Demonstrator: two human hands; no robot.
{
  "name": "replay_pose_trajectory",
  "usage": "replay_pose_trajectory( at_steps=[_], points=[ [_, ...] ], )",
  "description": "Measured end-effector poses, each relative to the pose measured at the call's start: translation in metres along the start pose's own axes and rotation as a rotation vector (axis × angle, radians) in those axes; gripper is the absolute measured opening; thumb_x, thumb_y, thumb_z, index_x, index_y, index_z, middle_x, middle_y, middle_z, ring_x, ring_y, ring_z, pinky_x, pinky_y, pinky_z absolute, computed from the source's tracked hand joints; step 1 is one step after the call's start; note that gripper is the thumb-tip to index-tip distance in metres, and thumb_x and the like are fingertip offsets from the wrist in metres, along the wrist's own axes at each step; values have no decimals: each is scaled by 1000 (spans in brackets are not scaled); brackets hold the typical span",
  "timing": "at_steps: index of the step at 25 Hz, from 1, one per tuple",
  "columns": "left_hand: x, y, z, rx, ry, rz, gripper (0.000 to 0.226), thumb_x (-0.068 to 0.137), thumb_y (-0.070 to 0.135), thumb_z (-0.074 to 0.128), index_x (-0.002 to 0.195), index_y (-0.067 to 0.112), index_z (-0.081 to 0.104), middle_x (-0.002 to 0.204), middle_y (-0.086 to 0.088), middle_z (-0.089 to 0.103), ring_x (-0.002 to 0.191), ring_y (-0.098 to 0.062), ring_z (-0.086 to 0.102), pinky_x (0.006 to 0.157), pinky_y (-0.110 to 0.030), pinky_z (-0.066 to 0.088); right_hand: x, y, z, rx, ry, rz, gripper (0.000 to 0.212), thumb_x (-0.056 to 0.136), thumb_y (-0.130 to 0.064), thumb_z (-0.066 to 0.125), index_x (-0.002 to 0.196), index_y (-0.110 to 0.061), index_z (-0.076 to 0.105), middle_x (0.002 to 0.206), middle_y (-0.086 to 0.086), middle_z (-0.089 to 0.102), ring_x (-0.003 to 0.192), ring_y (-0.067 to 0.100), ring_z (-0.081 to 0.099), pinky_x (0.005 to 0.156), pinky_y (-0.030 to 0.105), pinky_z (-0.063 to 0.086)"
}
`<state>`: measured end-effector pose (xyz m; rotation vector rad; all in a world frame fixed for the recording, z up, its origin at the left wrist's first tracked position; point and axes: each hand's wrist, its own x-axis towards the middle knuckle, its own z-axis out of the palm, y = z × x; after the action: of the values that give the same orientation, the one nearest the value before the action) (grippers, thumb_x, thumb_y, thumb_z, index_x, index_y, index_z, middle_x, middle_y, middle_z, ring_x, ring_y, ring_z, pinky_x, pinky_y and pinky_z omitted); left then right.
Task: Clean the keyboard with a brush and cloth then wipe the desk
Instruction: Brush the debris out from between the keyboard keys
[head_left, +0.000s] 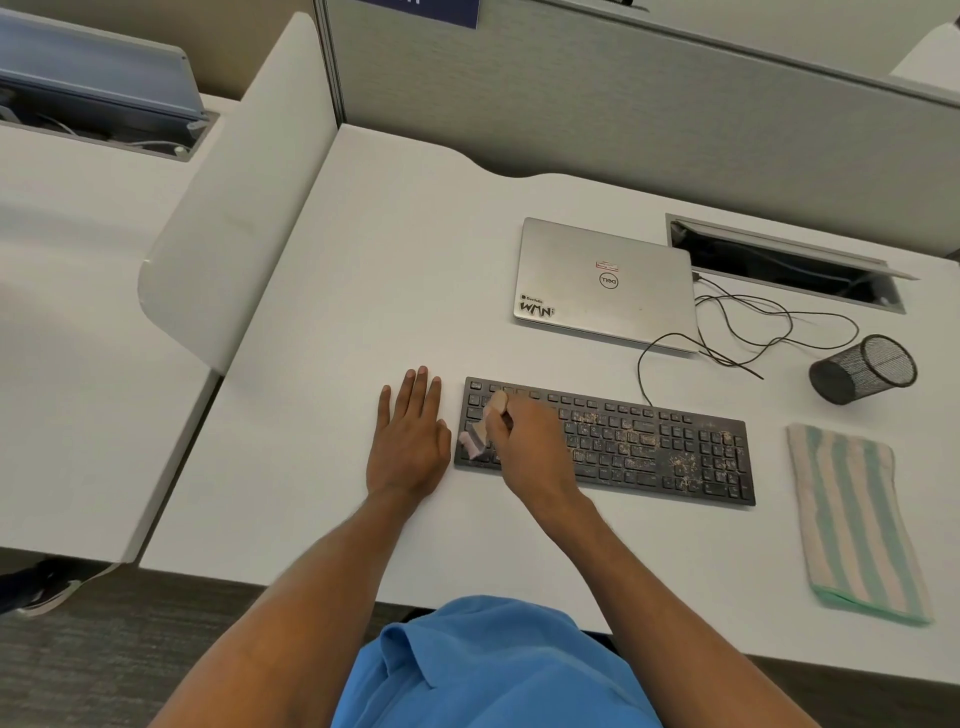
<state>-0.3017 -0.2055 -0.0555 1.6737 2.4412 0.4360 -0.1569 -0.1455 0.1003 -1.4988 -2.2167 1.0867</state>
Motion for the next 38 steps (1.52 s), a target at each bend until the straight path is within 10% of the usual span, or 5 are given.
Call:
replay_pose_trajectory(
  at_steps=[16, 20, 25, 31, 38],
  points=[
    [1, 1, 0, 30, -14, -9, 68, 102, 31, 26, 167, 11, 25, 176, -9, 16, 164, -23, 9, 133, -51, 6, 2, 1, 2, -241, -216, -164, 12, 99, -5, 52, 91, -10, 60, 95, 0, 56, 83, 2, 57, 79, 21, 51],
    [1, 0, 1, 25, 4, -8, 67, 101, 30, 26, 166, 10, 26, 175, -10, 19, 163, -24, 12, 133, -51, 7, 3, 10, 0, -293, -162, -91, 18, 98, -2, 47, 103, -7, 64, 107, 9, 60, 101, 30, 63, 84, 49, 57],
    [1, 0, 3, 24, 15, -8, 68, 101, 30, 27, 166, 10, 28, 175, -10, 20, 163, -24, 14, 132, -52, 9, 0, -8, -5, -287, -179, -152, 18, 100, 0, 50, 107, -7, 66, 98, -10, 48, 78, -4, 45, 68, -4, 36],
    [1, 1, 3, 11, 25, -7, 67, 101, 29, 29, 165, 9, 31, 174, -11, 23, 163, -25, 17, 132, -52, 10, -1, 14, -4, -222, -168, -51, 18, 100, -6, 47, 110, -4, 61, 113, 14, 59, 104, 33, 60, 92, 48, 54],
    [1, 0, 3, 14, 28, -2, 67, 101, 30, 29, 165, 9, 30, 174, -11, 23, 163, -26, 17, 132, -52, 10, -14, 6, -1, -66, 51, -53, 33, 102, -19, 49, 71, -11, 55, 70, -1, 54, 63, 9, 48, 58, 23, 30]
  ],
)
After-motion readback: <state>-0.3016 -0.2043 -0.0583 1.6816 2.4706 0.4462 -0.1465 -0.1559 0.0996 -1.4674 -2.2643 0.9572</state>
